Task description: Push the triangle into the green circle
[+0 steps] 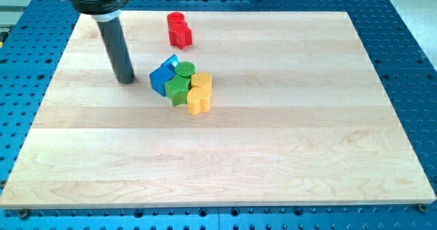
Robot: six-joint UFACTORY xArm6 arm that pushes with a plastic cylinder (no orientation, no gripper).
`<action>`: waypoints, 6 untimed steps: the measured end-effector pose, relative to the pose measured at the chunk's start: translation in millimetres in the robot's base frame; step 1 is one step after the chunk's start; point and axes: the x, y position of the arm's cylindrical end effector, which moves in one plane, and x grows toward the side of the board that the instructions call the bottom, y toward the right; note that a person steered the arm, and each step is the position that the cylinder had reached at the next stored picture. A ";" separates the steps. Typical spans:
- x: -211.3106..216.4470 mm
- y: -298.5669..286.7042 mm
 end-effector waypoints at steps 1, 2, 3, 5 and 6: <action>-19.8 24.0; -32.5 56.4; -31.7 66.1; -33.0 76.5; -49.9 59.7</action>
